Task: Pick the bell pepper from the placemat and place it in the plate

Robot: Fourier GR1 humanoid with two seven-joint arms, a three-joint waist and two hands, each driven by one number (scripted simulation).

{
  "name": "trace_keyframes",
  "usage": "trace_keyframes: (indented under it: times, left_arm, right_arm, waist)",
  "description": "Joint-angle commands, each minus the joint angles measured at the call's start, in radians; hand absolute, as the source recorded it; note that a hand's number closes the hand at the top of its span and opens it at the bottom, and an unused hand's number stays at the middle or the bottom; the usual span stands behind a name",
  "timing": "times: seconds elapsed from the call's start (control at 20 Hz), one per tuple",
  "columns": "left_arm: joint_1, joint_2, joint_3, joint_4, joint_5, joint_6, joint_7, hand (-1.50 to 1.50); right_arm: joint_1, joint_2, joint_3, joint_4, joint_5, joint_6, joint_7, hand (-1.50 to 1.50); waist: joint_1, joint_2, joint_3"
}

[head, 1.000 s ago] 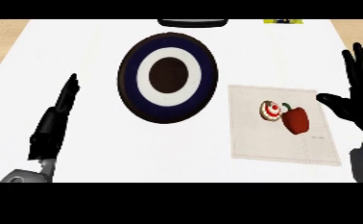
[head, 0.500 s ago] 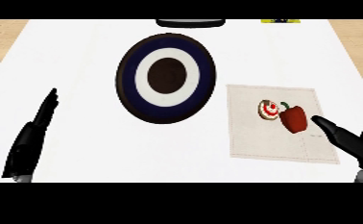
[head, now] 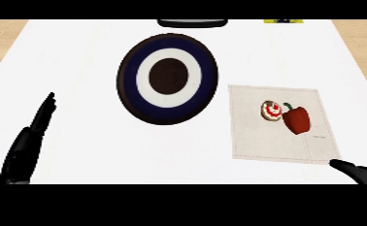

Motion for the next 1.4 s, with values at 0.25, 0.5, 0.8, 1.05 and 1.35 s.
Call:
trace_keyframes:
  times: [0.25,0.5,0.8,1.05,1.35]
  left_arm:
    - [0.010,-0.048,-0.022,-0.023,-0.038,0.008,0.004,0.00]
    - [-0.016,-0.046,-0.011,-0.025,-0.059,-0.006,0.038,0.00]
    - [0.003,-0.026,0.045,-0.047,-0.036,-0.055,0.052,0.00]
    - [-0.030,-0.066,0.041,0.029,-0.078,-0.046,-0.010,0.00]
    - [-0.019,-0.115,0.068,0.019,-0.130,-0.063,0.014,0.00]
  right_arm:
    - [-0.086,-0.238,0.017,0.021,0.080,0.107,0.370,-1.50]
    - [-0.233,-0.257,0.105,0.179,0.117,0.186,0.436,-1.50]
    - [-0.219,-0.290,0.126,0.242,0.114,0.340,0.447,-1.50]
    - [-0.363,-0.270,0.232,0.475,0.247,0.397,0.373,-1.50]
    - [-0.320,-0.267,0.152,0.462,0.258,0.508,0.334,-1.50]
  waist:
    - [0.015,0.001,0.001]
    - [0.021,0.003,0.002]
    - [0.010,0.000,0.002]
    - [0.018,0.005,0.002]
    - [0.002,0.000,0.001]
